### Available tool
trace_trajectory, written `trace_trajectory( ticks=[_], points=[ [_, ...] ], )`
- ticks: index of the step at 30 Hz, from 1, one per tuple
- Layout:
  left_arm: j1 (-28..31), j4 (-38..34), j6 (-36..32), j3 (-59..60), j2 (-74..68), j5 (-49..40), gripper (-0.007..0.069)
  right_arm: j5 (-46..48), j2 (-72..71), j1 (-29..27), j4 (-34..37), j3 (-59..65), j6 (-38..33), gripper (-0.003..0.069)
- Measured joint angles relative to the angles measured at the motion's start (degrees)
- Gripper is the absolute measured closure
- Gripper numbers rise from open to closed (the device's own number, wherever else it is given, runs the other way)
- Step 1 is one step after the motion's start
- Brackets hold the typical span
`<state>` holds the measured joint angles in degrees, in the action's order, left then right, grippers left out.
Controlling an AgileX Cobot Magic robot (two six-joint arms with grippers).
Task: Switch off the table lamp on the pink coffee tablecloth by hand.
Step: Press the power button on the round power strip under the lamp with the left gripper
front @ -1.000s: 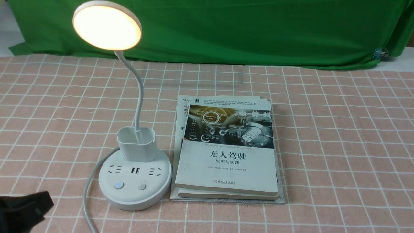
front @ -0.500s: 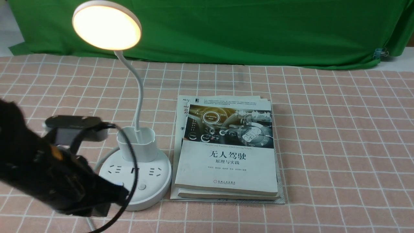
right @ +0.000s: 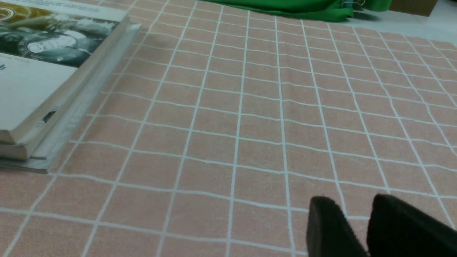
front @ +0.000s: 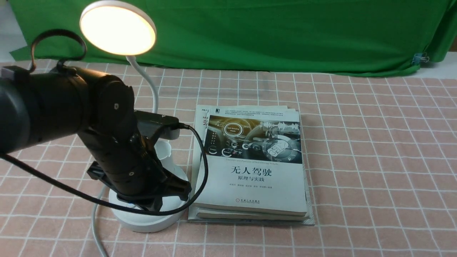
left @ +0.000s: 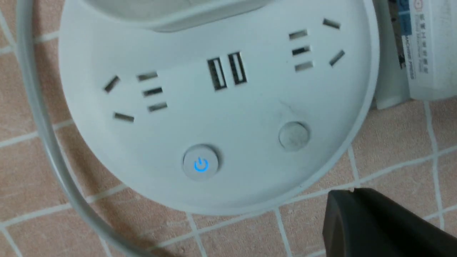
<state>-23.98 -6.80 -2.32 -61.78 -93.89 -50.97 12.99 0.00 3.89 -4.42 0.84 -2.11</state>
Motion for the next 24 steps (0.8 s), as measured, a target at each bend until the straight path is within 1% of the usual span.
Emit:
trace_trajectory(
  ticks=[8,24],
  points=[
    [0.0,0.7,0.0,-0.1,-2.9,3.4,0.0633,0.0,0.0,0.0,0.0,0.0,0.0,0.0419],
    [0.0,0.9,0.2,-0.9,-5.7,3.8,0.0633,0.0,0.0,0.0,0.0,0.0,0.0,0.0419]
  ],
)
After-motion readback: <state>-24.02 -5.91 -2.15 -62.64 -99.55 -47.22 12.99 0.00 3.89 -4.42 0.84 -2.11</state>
